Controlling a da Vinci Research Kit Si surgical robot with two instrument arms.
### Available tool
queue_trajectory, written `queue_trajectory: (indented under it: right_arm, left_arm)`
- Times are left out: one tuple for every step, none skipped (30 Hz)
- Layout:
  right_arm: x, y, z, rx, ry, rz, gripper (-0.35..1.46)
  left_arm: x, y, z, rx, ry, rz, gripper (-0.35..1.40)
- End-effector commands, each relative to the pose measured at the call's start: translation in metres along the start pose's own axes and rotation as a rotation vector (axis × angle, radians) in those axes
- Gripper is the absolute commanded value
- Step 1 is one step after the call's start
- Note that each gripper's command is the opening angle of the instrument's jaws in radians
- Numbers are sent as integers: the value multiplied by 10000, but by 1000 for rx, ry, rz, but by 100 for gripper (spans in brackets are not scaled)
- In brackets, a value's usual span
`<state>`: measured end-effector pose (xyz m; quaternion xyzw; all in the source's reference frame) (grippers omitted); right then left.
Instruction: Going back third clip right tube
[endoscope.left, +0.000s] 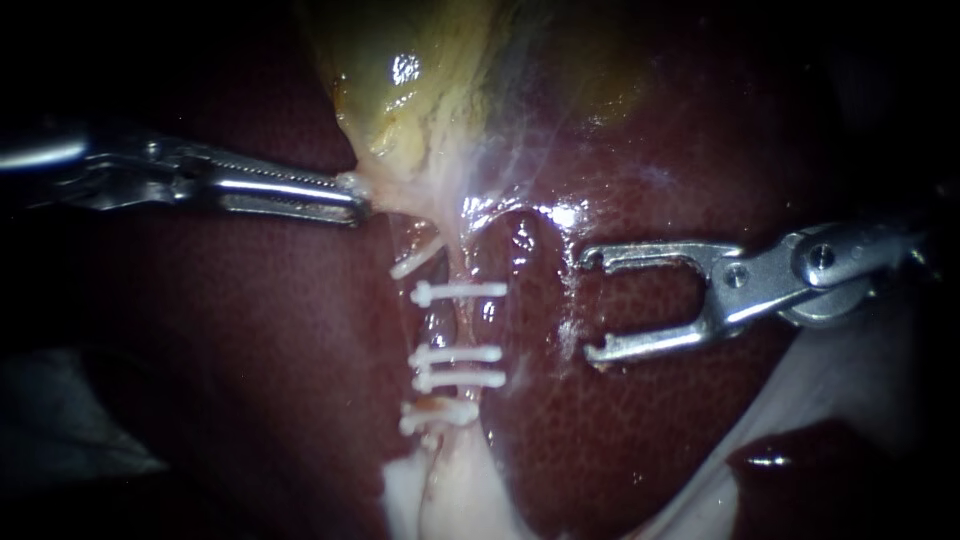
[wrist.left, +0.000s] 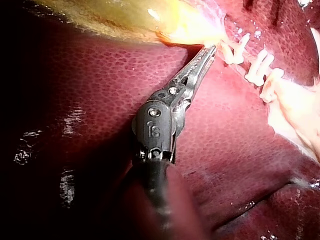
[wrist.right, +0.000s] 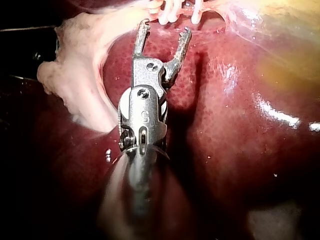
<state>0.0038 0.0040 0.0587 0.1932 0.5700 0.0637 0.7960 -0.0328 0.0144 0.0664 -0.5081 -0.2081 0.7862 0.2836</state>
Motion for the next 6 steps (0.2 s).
queue_trajectory:
  right_arm:
    - [0, 0, 0, 0, 0, 0, 50]
    - [0, 0, 0, 0, 0, 0, 50]
    - [0, 0, 0, 0, 0, 0, 50]
    - [0, 0, 0, 0, 0, 0, 50]
    - [0, 0, 0, 0, 0, 0, 50]
    - [0, 0, 0, 0, 0, 0, 50]
  left_arm:
    - [0, 1, -1, -1, 0, -1, -35]
    - [1, 1, -1, -1, 0, -1, -35]
    - [1, 1, -1, -1, 0, -1, -35]
    - [0, 1, -1, -1, 0, -1, -35]
    - [0, 1, -1, -1, 0, -1, -35]
    - [0, 1, -1, -1, 0, -1, -35]
